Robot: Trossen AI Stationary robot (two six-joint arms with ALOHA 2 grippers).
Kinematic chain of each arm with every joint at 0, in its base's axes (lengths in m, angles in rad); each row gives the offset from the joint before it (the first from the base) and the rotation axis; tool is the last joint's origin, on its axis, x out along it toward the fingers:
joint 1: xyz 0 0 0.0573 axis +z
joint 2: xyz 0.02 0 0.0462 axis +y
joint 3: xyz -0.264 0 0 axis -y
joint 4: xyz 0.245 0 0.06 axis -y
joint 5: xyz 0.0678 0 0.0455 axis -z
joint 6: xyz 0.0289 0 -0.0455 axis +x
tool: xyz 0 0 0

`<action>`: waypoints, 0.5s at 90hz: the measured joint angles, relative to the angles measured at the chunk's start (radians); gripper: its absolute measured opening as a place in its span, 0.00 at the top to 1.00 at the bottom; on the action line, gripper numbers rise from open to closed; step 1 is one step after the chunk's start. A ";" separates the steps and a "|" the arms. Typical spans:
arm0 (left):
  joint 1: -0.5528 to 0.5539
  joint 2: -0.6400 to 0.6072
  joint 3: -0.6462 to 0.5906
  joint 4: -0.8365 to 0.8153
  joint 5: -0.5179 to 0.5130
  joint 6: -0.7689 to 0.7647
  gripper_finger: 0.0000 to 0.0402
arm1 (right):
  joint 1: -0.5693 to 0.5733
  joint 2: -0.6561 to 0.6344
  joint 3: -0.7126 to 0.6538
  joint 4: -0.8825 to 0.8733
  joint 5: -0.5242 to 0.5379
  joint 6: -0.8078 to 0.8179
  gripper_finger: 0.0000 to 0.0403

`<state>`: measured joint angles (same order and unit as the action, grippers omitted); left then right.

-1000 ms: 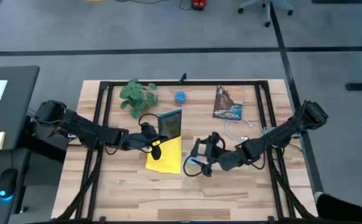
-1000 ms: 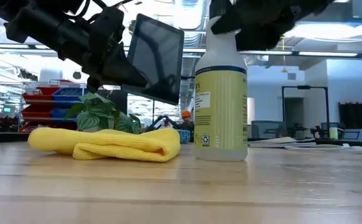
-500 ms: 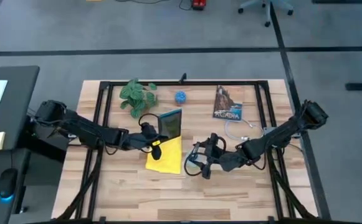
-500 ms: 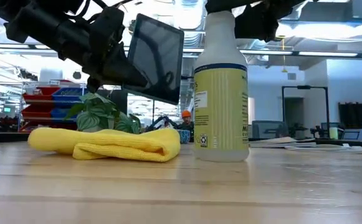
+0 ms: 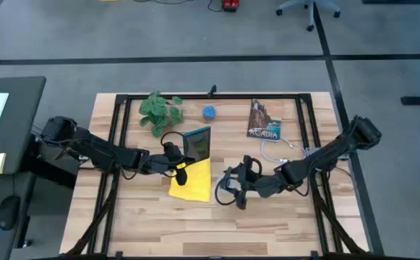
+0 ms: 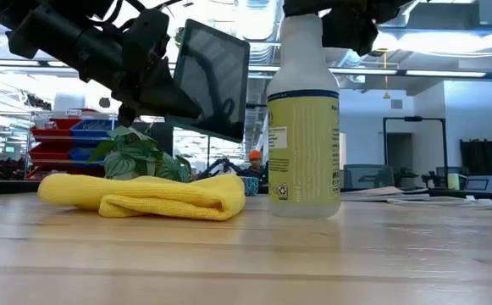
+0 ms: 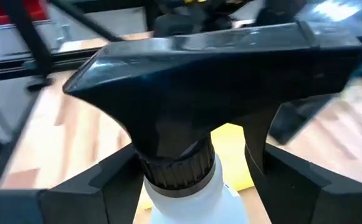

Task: Apply microfiber cloth
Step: Spray the blue tablet with the white spray bottle

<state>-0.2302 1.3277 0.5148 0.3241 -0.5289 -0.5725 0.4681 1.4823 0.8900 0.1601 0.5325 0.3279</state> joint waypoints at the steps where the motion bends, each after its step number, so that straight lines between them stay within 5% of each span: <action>1: 0.000 0.000 0.000 0.000 0.000 0.000 0.97 | 0.000 -0.002 0.000 0.000 -0.012 0.000 0.37; 18: 0.000 0.000 0.000 0.003 0.000 0.000 0.97 | 0.001 -0.038 -0.001 -0.006 -0.142 -0.008 0.36; 45: 0.000 0.000 0.000 0.004 0.000 0.000 0.97 | -0.015 -0.038 -0.001 -0.051 -0.191 -0.064 0.36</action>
<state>-0.2302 1.3277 0.5148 0.3277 -0.5289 -0.5724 0.4531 1.4445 0.8892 0.1096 0.3418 0.2640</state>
